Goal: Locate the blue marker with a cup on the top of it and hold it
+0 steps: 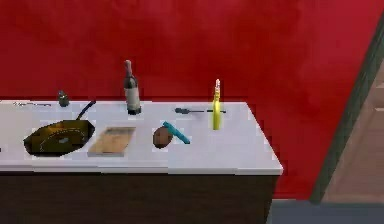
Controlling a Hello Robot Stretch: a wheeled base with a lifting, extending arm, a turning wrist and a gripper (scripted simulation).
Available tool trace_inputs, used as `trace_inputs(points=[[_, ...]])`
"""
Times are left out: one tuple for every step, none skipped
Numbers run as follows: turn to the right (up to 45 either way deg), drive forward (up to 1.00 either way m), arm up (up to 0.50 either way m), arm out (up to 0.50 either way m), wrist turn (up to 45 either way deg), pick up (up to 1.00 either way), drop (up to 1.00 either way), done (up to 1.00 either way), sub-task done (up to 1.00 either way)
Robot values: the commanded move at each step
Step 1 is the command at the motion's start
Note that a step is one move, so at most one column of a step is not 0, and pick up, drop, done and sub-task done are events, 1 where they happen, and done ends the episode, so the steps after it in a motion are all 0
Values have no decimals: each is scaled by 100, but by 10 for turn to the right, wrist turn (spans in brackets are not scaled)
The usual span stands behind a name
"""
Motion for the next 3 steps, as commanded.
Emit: trace_inputs(points=[[450, 0, 0, 0, 0, 0, 0, 0, 0], [30, 0, 0, 0, 0, 0, 0, 0, 0], [0, 55, 0, 0, 0, 0, 0, 0, 0]])
